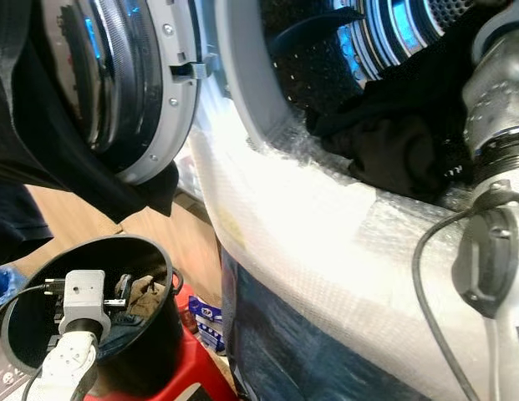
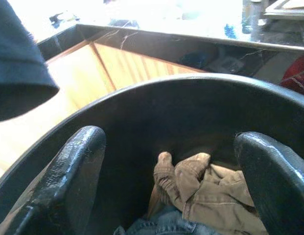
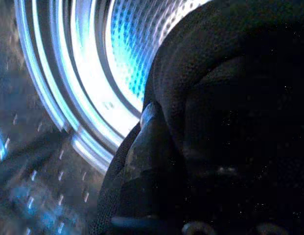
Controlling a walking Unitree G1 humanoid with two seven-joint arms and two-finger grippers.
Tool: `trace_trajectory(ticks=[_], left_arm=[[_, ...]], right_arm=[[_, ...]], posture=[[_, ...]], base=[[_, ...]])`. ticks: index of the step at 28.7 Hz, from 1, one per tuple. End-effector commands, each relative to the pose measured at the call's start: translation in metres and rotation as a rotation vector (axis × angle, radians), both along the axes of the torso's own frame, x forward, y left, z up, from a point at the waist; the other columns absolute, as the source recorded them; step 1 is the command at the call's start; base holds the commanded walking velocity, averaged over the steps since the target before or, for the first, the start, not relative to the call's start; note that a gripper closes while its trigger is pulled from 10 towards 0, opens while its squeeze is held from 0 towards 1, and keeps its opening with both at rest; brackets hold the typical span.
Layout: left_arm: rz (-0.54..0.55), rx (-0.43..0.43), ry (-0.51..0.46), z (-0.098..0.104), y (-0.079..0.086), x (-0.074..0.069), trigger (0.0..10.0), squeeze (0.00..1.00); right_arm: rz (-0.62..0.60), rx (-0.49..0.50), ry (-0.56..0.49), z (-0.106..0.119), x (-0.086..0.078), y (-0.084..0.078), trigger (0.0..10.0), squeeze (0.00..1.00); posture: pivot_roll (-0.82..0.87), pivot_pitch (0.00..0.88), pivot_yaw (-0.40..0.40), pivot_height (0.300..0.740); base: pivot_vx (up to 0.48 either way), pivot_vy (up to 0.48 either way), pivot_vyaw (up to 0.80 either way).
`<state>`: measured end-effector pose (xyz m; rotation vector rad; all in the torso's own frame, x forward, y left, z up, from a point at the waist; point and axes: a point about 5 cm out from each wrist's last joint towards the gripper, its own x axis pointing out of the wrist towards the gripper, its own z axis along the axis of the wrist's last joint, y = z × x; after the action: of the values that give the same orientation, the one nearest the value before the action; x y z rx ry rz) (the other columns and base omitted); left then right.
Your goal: Clothes washing
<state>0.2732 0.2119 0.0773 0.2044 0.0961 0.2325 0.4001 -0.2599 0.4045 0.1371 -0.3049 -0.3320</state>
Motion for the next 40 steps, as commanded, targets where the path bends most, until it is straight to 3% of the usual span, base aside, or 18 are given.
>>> trace_trajectory(ticks=[1,5,7,8,9,18,22,26,32,35,40], left_arm=[[-0.041,0.040,0.005,0.002,-0.003,0.003,10.0,0.00],[-0.052,0.044,0.009,0.002,-0.004,0.003,10.0,0.00],[-0.067,0.051,0.016,0.002,-0.007,0.004,10.0,0.00],[-0.067,0.051,0.016,0.002,-0.007,0.004,10.0,0.00],[-0.078,0.051,0.017,0.002,-0.009,0.004,10.0,0.00],[-0.116,0.060,0.018,0.002,-0.014,0.004,10.0,0.00],[-0.130,0.069,0.024,0.002,-0.014,0.002,10.0,0.00],[-0.136,0.072,0.027,0.001,-0.013,0.001,10.0,0.00],[-0.137,0.069,0.029,0.000,-0.013,0.001,10.0,0.00],[-0.146,0.063,0.024,-0.001,-0.017,0.000,10.0,0.00],[-0.146,0.060,0.027,-0.002,-0.018,-0.001,10.0,0.00]], right_arm=[[0.060,-0.054,0.076,-0.015,0.008,0.014,10.0,0.00],[0.097,-0.097,0.107,-0.018,0.011,0.023,10.0,0.00],[0.096,-0.208,0.112,-0.010,0.011,0.030,10.0,0.00],[0.096,-0.208,0.112,-0.010,0.011,0.030,10.0,0.00],[0.088,-0.222,0.108,-0.007,0.010,0.030,10.0,1.00],[0.057,-0.314,0.060,0.003,0.009,0.038,10.0,1.00],[0.051,-0.271,0.020,0.002,0.007,0.043,10.0,1.00],[0.028,-0.296,-0.041,0.008,0.003,0.048,10.0,1.00],[-0.016,-0.316,-0.114,0.015,-0.015,0.059,10.0,1.00],[-0.033,-0.293,-0.143,0.015,-0.033,0.064,10.0,1.00],[-0.033,-0.303,-0.107,0.005,-0.035,0.065,10.0,1.00]], posture=[[0.16,0.000,0.041,0.740],[0.16,0.000,0.044,0.740],[0.15,0.000,0.047,0.740],[0.15,0.000,0.047,0.740],[0.15,0.000,0.046,0.740],[0.15,0.000,0.055,0.740],[0.15,0.000,0.066,0.740],[0.15,0.000,0.064,0.740],[0.15,0.000,0.059,0.740],[0.15,0.000,0.051,0.740],[0.14,0.000,0.054,0.740]], base=[[0.000,0.000,0.00],[0.000,0.000,0.00],[0.000,0.000,0.00],[0.000,0.000,0.00],[0.000,0.000,0.00],[0.000,0.000,0.00],[0.000,0.000,0.00],[0.000,0.000,0.00],[0.000,0.000,0.00],[0.000,0.000,0.00],[0.000,0.000,0.00]])
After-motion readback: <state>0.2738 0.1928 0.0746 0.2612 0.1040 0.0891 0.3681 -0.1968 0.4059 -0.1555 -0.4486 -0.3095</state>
